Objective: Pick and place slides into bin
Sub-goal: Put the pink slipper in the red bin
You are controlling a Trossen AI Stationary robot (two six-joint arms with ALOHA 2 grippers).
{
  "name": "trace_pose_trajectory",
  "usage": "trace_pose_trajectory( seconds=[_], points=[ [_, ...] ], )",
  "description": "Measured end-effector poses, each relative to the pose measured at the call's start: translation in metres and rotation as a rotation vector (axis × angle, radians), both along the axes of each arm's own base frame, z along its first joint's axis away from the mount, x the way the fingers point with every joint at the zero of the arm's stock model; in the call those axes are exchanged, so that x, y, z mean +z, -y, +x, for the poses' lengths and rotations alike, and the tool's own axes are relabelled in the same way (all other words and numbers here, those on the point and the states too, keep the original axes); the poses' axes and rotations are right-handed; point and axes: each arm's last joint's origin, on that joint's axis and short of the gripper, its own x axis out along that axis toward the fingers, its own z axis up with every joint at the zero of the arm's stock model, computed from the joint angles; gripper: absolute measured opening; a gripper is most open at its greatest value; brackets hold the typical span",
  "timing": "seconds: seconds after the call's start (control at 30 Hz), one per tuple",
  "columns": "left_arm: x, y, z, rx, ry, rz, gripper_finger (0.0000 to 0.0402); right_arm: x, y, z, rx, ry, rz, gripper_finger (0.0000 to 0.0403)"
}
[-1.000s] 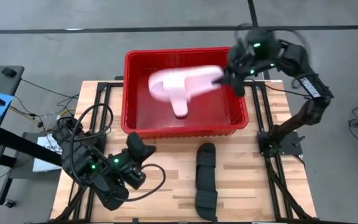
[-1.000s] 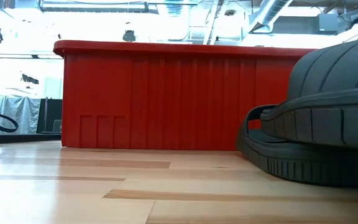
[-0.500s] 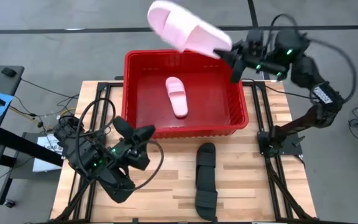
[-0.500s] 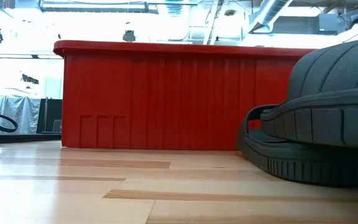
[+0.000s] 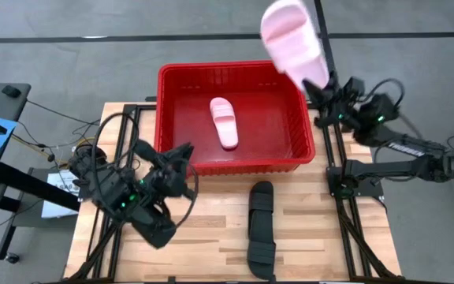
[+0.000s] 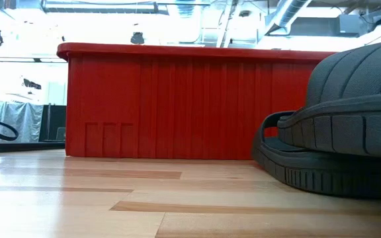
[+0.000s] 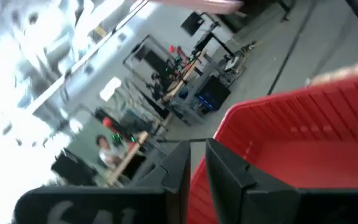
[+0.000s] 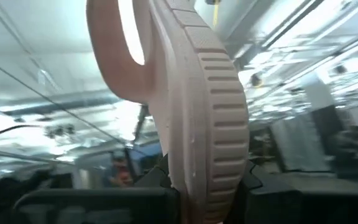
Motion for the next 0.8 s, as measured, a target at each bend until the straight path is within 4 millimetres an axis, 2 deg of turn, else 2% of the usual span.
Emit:
trace_pose_trajectory(
  seconds=[0.1, 0.3, 0.6, 0.73, 0.8],
  points=[
    [0.000, -0.011, 0.006, 0.041, 0.079, -0.055, 0.0042, -0.027, -0.002, 0.006, 0.041, 0.026, 0.009, 0.0047],
    [0.000, -0.028, 0.014, 0.101, 0.181, -0.118, 0.0042, -0.050, -0.009, 0.017, 0.093, 0.024, 0.019, 0.0047],
    [0.001, -0.034, 0.016, 0.120, 0.249, -0.159, 0.0042, -0.056, -0.018, 0.030, 0.151, -0.014, 0.018, 0.0047],
    [0.005, -0.028, 0.019, 0.107, 0.206, -0.141, 0.0033, -0.057, -0.020, 0.030, 0.152, -0.025, 0.006, 0.0047],
    [0.009, -0.022, 0.028, 0.008, 0.078, -0.198, 0.0023, -0.058, -0.020, 0.031, 0.153, -0.039, 0.007, 0.0047]
  ],
)
